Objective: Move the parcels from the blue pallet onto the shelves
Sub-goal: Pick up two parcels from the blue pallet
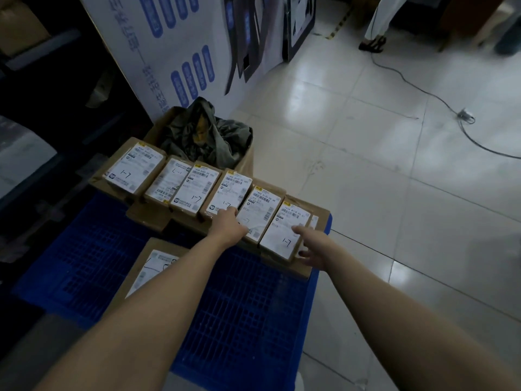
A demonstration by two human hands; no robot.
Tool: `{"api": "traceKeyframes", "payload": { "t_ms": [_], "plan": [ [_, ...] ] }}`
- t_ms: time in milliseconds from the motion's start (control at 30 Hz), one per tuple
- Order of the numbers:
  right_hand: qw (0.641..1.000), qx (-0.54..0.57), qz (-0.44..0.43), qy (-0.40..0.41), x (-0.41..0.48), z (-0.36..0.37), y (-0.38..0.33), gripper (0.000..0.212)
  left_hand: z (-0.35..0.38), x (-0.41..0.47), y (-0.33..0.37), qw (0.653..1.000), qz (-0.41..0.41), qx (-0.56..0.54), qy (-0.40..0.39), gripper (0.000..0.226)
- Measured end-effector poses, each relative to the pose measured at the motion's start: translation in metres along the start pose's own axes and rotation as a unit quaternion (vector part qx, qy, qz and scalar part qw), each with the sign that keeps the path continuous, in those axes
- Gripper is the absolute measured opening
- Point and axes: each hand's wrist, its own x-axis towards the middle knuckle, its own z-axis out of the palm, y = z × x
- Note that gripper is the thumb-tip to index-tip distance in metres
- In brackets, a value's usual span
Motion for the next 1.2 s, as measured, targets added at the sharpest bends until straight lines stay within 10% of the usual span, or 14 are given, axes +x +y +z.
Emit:
{"api": "traceKeyframes", "payload": {
  "t_ms": [533, 1200],
  "plan": [
    [0.992, 0.125, 0.001, 0.004, 0.016, 0.006, 0.002, 0.05, 0.013, 0.018, -0.007, 0.987, -0.033, -0.151, -0.034, 0.015],
    [0.984, 0.106, -0.126, -0.067, -0.102, 0.035, -0.068, 0.028, -0.104, -0.037, 0.02, 0.89, -0.025, -0.455, -0.015, 0.046]
  ]
}}
